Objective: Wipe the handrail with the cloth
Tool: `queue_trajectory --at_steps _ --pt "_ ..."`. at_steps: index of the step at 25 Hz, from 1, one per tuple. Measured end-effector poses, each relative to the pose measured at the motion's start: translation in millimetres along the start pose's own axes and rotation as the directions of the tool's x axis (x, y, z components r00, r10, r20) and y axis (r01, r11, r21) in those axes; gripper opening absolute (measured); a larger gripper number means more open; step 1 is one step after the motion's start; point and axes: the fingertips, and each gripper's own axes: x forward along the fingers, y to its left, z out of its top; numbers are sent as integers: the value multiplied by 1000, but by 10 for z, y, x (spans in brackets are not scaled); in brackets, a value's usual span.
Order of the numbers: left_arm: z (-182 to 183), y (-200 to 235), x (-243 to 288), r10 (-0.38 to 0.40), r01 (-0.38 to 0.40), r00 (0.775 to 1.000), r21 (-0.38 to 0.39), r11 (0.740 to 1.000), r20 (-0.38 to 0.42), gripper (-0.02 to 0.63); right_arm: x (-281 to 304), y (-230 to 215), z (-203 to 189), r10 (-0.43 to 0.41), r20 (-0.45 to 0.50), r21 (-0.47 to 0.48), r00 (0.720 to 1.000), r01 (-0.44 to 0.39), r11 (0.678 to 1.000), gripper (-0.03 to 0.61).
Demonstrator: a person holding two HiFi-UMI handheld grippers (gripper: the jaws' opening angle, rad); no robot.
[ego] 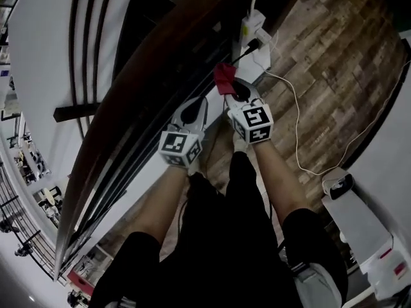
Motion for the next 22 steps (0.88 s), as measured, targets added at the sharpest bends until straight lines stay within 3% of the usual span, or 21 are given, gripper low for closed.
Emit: queue_trajectory --at_steps 6,13,16,22 --pt "-344 207 360 50 -52 994 -21 998 -101 0 478 -166 -183 15 -24 -14 1000 -16 1000 51" --pt "-507 296 639 96 -100 985 -22 995 -147 0 859 -442 -118 -56 -40 -147 998 49 988 51" --pt "-538 354 649 119 -127 981 -44 991 -151 0 959 -535 -142 -137 -54 -253 989 119 960 51" --pt "-645 434 661 178 -190 973 -73 979 -150 0 1048 -621 -353 -248 -91 -482 964 176 858 51"
